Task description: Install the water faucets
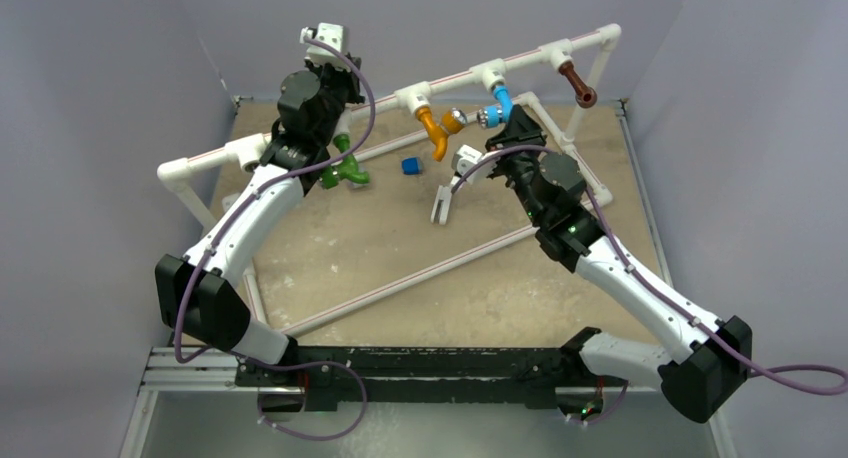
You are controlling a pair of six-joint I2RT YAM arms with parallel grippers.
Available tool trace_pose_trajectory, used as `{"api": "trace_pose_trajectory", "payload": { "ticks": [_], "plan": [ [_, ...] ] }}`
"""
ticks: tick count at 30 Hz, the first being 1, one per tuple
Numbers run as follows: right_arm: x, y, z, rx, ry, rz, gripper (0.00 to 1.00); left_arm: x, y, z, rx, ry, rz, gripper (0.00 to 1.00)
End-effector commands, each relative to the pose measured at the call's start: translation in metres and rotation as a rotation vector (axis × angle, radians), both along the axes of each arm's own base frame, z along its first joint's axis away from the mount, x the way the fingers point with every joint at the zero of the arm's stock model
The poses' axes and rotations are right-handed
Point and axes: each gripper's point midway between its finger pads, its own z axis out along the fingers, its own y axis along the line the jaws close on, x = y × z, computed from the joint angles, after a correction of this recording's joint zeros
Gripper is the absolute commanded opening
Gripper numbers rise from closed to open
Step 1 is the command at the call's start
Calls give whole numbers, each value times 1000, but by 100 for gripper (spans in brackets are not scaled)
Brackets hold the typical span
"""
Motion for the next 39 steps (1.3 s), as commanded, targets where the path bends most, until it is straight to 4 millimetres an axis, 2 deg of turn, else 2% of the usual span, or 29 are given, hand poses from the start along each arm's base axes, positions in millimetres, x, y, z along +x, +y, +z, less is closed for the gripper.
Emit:
{"api": "trace_pose_trajectory", "payload": {
  "ticks": [1,6,11,21,30,39],
  "plan": [
    [0,17,22,209,-32,102,0,-28,-23,-167,205,469,-119,0],
    [-7,16,35,393,-29,164,0,-28,-24,-167,207,467,-121,0],
    [-8,17,39,530,1,215,0,-28,-25,-167,210,465,-122,0],
    [-6,4,54,799,64,298,0,-29,-24,-166,224,457,-117,0],
    [1,-4,65,1034,116,295,0,-30,-26,-166,226,456,-121,0],
    [8,-12,67,1329,173,268,0,-31,-27,-167,231,454,-122,0]
  ]
}}
